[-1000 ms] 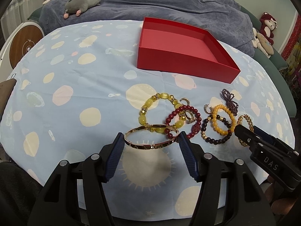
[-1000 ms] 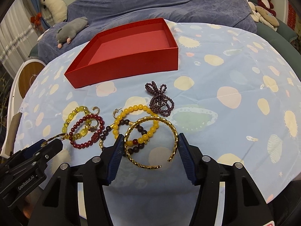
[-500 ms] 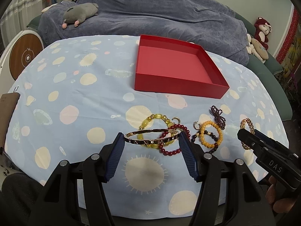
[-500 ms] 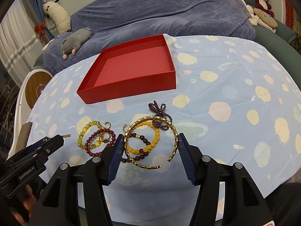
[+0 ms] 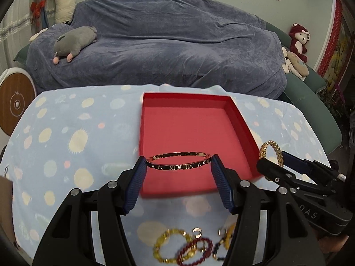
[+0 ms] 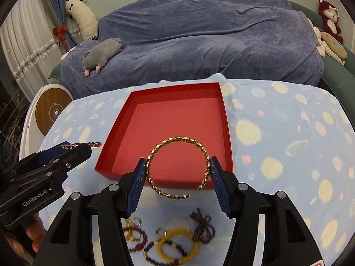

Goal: Organize jewelry
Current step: 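Carry the bangle and cuff into the red box and open both tools, then lift both open tools out of the box back toward the bracelets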

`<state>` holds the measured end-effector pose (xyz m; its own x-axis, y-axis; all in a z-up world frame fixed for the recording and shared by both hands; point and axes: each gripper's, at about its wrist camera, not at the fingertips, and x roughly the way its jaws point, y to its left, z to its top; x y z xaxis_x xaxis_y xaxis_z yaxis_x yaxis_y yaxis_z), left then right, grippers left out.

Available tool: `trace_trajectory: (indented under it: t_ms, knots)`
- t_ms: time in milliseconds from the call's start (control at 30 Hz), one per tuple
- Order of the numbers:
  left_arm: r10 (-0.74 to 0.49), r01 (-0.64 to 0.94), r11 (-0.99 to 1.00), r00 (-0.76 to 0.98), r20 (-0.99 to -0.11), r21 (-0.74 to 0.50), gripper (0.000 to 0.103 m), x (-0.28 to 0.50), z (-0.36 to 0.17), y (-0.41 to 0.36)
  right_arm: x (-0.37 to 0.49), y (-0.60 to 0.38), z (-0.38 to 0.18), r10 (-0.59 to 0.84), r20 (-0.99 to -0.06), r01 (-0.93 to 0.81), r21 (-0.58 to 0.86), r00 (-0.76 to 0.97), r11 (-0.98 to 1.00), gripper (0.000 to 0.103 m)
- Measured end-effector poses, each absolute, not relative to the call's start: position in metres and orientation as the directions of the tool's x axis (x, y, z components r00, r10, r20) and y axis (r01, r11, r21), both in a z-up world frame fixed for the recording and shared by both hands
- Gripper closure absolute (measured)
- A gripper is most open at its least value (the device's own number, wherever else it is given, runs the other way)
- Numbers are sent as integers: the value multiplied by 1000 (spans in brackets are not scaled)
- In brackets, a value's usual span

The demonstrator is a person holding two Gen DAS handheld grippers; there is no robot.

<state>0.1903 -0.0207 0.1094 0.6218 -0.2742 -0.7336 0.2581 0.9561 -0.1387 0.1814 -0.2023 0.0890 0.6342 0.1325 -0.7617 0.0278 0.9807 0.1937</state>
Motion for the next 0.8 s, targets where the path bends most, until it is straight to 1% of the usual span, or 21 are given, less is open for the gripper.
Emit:
trace_trajectory:
  t_ms: [67,200,400,533,633,733,800]
  knots:
    - [-278,268,954,617,-736,-136,46,222,106,-30,214,-206,85,140,-770,27,199,623,980,48]
    - [-248,278,957,613,-750,-89,46,278,88,-48,271,-210,68,122,-796,26,170,593,985,48]
    - [-235,265,959,556,-797,-98,46,338,48,-56,331,-213,34,93,-837,11,117,539,993,47]
    - [-211,267,961,520,-828,-77,46,356,26,-63,353,-217,16,94,-860,14,117,501,993,47]
    - [-211,272,959,509,-835,-76,46,362,18,-66,359,-218,9,81,-866,19,104,494,994,47]
    - [-202,258,963,514,-834,-74,41,365,17,-64,360,-218,5,74,-866,22,98,495,995,46]
    - [-212,250,964,510,-834,-92,40,367,17,-61,359,-219,5,73,-864,22,97,499,995,46]
